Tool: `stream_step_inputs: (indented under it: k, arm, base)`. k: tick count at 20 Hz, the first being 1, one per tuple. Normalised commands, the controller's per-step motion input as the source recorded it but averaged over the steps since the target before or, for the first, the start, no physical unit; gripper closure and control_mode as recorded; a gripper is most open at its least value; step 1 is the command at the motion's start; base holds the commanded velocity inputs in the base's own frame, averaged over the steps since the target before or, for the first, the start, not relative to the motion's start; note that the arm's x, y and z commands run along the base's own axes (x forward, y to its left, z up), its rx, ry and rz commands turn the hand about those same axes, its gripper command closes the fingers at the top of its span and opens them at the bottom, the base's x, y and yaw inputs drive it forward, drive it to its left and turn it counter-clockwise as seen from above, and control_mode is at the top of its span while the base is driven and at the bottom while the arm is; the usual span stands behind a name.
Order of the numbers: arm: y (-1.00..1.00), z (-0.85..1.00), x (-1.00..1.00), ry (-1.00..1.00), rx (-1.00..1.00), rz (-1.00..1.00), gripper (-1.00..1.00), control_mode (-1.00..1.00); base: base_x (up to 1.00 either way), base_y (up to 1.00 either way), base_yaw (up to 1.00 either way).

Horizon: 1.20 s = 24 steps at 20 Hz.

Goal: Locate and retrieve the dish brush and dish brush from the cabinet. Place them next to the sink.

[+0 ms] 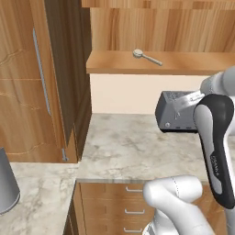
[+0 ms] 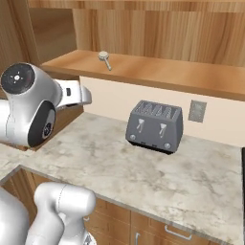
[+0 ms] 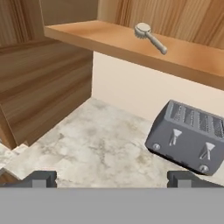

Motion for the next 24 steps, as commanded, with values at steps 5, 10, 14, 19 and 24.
stream_step_inputs:
  k: [5, 10, 14, 19, 24]
  arm:
    - [-0.01, 0.27, 0.38, -0.07, 0.00, 0.10, -1.00, -1.00]
    - [-0.03, 0.13, 0.41, 0.00, -0.01, 0.03, -1.00, -1.00]
    - [-0.12, 0.00, 0.47, 0.00, 0.00, -0.02, -1.00, -1.00]
    - [-0.10, 0.00, 0.51, -0.05, 0.03, -0.07, -1.00, -1.00]
    - [-0.08, 0.05, 0.25, -0.17, 0.09, -0.04, -1.00, -1.00]
  base:
    - [0.00, 0.00, 0.00]
    - [0.00, 0.00, 0.00]
    - [0.00, 0.00, 0.00]
    - [0.00, 0.00, 0.00]
    - [0.00, 0.00, 0.00]
